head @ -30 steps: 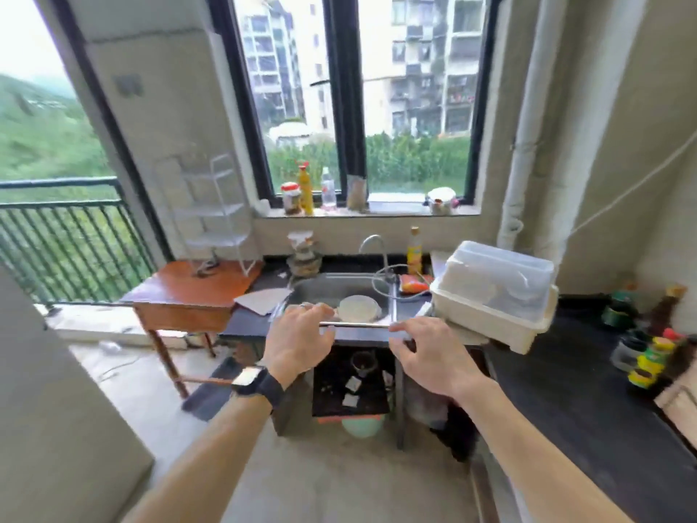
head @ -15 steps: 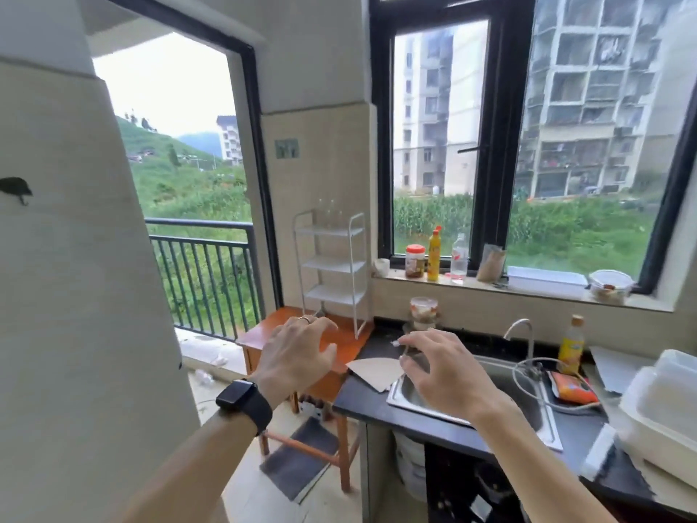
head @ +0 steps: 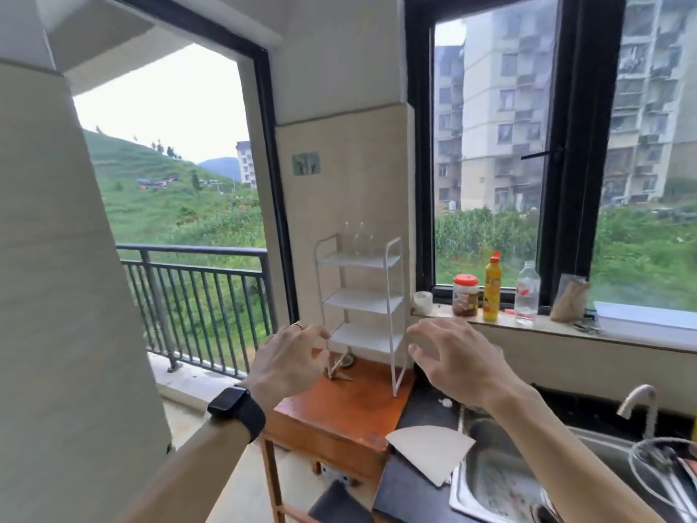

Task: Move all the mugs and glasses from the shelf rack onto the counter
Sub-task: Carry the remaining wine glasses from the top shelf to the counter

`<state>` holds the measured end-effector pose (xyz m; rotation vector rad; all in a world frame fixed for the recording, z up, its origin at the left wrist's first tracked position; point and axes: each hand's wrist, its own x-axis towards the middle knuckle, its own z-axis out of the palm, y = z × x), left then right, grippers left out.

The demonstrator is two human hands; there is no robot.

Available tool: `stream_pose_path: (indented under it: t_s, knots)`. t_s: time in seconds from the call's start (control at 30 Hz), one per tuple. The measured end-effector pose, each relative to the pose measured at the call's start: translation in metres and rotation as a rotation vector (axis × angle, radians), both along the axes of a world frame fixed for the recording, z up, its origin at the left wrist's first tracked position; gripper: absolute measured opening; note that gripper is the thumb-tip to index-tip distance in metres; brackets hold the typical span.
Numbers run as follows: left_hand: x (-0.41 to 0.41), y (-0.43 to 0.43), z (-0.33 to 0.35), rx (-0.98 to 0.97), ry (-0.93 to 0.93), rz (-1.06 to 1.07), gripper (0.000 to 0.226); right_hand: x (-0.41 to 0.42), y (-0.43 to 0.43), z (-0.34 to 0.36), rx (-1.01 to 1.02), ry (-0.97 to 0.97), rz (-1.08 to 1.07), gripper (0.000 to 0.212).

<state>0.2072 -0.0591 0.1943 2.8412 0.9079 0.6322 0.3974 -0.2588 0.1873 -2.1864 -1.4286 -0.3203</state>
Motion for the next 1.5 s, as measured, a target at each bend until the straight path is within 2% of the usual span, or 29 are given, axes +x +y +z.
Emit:
stream_pose_path:
  t_s: [0.33,0.6,0.7,0.8,0.93,1.07,1.17,1.27,1.37,1.5]
  knots:
    - [0.099,0.185,0.031,0.004,0.0,0.066,0.037,0.1,0.186,0.032,-0.005,0.034,0.064,0.044]
    - [0.196,0.317,0.037,-0.039,-0.038,-0.033,0.04,0.166,0.324,0.022,-0.016,0.037,-0.011,0.048]
    - [0.244,0.378,0.037,-0.098,-0.105,-0.122,0.041,0.193,0.381,0.017,0.012,0.07,-0.059,0.048]
    - [0.295,0.43,0.035,-0.244,-0.206,-0.252,0.04,0.224,0.433,0.017,0.069,0.21,-0.111,0.047]
    - [0.363,0.481,0.034,-0.444,-0.318,-0.384,0.05,0.266,0.495,0.023,0.328,0.613,-0.125,0.029]
    - [0.431,0.512,0.026,-0.562,-0.384,-0.342,0.071,0.312,0.548,0.025,0.561,0.835,-0.272,0.05]
    - [0.476,0.527,0.014,-0.735,-0.405,-0.359,0.084,0.346,0.58,0.025,0.667,0.891,-0.373,0.058]
    - [0.508,0.537,0.009,-0.992,-0.493,-0.323,0.085,0.376,0.6,0.022,0.649,0.869,-0.456,0.066]
    - [0.522,0.539,0.007,-1.109,-0.552,-0.333,0.067,0.395,0.612,0.016,0.562,0.892,-0.456,0.051]
    - [0.528,0.544,0.006,-1.131,-0.562,-0.36,0.048,0.401,0.617,0.019,0.513,0.91,-0.393,0.041]
